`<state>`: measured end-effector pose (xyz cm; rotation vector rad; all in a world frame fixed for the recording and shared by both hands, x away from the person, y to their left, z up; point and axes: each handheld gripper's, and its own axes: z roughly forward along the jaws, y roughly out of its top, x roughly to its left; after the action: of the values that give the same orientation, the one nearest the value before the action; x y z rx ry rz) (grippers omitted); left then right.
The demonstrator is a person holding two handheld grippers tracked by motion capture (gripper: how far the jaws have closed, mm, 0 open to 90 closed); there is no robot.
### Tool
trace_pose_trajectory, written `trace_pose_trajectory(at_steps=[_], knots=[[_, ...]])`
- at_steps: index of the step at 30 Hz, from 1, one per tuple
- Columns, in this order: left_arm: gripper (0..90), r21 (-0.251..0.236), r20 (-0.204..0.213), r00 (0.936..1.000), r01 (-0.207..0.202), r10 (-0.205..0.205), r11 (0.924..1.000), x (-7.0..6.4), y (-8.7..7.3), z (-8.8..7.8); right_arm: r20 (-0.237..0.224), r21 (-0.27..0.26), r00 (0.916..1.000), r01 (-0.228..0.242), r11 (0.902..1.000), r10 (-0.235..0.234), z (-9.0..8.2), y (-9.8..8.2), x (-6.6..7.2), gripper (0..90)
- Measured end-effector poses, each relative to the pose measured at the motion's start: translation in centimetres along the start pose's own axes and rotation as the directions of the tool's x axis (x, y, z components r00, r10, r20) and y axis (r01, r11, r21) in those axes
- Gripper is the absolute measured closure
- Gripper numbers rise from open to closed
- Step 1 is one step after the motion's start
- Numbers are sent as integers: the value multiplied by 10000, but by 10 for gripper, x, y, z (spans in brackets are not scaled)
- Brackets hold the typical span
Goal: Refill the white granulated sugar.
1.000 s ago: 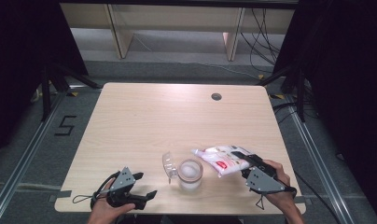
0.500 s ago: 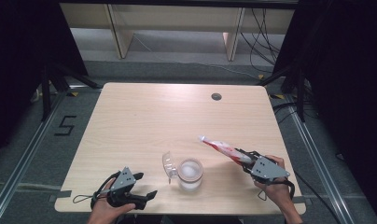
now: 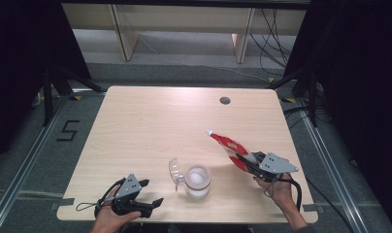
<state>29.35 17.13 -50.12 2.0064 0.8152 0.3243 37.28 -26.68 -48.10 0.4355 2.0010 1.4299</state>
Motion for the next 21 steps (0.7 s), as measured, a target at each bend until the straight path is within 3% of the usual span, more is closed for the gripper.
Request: trace_pose_trajectory(at_steps=[4, 6, 8, 9, 10, 15, 17, 21], knots=[[174, -159, 138, 9998, 164, -162, 9997, -1, 0, 1, -55, -114, 9995, -304, 9995, 304, 7, -5, -3, 793], [174, -158, 140, 9999, 60, -58, 9999, -1, 0, 1, -68, -44, 9983, -586, 9983, 586, 9, -8, -2, 793], [174, -94, 101, 9999, -15, 16, 10000, -1, 0, 0, -85, 5, 9985, -546, 9985, 546, 11, -11, -4, 793], [174, -95, 59, 10000, 48, -47, 9999, -1, 0, 0, -300, -58, 9965, -782, 9969, 780, 12, -12, -4, 794], [173, -78, 52, 10000, 43, -42, 10000, -1, 0, 0, -111, -129, 9973, -723, 9973, 721, 12, -12, -4, 794], [174, -252, 95, 9999, -59, 61, 9997, -1, 0, 1, 114, -355, 9917, -1274, 9912, 1279, 9, -19, -9, 790], [174, -181, 110, 9999, 115, -113, 9998, -1, 0, 0, 146, -214, 9919, -1259, 9918, 1262, 6, -19, -9, 788], [174, -92, 92, 9999, 42, -41, 9999, 0, 0, -1, 158, 9, 9892, -1456, 9893, 1456, 1, -19, -5, 786]])
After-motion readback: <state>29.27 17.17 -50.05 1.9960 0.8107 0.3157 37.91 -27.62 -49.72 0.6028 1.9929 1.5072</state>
